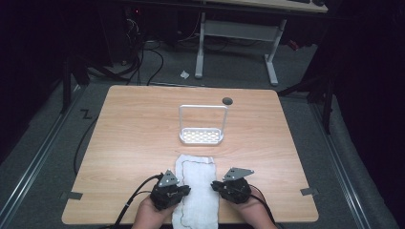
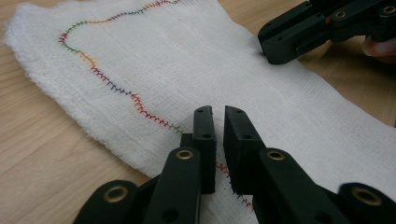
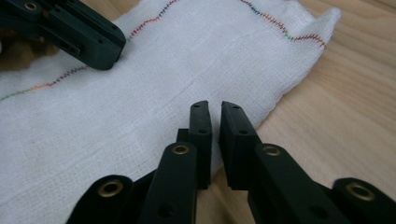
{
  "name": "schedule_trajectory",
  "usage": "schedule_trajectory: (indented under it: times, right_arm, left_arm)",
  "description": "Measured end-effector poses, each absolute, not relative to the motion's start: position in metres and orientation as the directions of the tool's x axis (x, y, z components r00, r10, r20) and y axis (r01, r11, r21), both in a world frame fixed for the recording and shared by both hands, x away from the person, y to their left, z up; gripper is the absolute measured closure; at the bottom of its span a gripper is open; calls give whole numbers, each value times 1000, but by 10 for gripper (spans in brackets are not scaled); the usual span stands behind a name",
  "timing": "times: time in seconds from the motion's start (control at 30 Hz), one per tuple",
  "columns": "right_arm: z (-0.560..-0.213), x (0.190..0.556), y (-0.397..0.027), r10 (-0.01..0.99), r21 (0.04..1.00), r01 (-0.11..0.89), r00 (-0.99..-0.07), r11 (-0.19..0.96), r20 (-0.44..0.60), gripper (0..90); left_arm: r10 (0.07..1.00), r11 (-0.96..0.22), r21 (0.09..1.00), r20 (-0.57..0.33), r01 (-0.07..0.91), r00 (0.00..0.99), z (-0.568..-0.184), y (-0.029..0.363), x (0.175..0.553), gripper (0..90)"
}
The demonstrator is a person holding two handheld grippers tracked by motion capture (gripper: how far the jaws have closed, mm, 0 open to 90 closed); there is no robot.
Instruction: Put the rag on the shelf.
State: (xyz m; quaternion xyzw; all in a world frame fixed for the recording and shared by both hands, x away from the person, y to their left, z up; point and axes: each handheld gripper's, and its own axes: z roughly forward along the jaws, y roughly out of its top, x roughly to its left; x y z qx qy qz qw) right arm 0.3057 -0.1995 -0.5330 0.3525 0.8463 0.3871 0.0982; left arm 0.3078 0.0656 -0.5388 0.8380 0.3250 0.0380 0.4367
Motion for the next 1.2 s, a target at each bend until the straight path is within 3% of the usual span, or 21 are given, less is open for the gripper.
schedule_trajectory:
  times: [0.27,0.33,0.57,0.67,0.77,0.97,1.2]
  right_arm:
    - [-534,305,-199,642,729,507,-757,460,121,657]
    - [-534,307,-200,631,730,514,-762,451,146,616]
    - [-534,309,-195,593,735,453,-801,504,87,573]
    - [-533,309,-195,592,730,452,-802,513,80,573]
    - [-530,310,-195,605,739,461,-791,492,91,600]
    - [-522,315,-201,674,769,474,-735,429,77,616]
    - [-524,339,-204,734,776,512,-673,368,96,559]
  left_arm:
    - [685,-332,797,-165,505,710,-531,87,322,607]
    - [705,-320,798,-159,510,691,-532,92,332,508]
    - [745,-296,780,-172,551,645,-535,88,376,447]
    - [748,-290,782,-175,553,640,-534,82,387,460]
    - [749,-301,755,-190,582,634,-536,78,394,542]
    - [751,-283,770,-193,572,632,-539,71,393,616]
    - [734,-280,767,-216,577,644,-541,71,393,772]
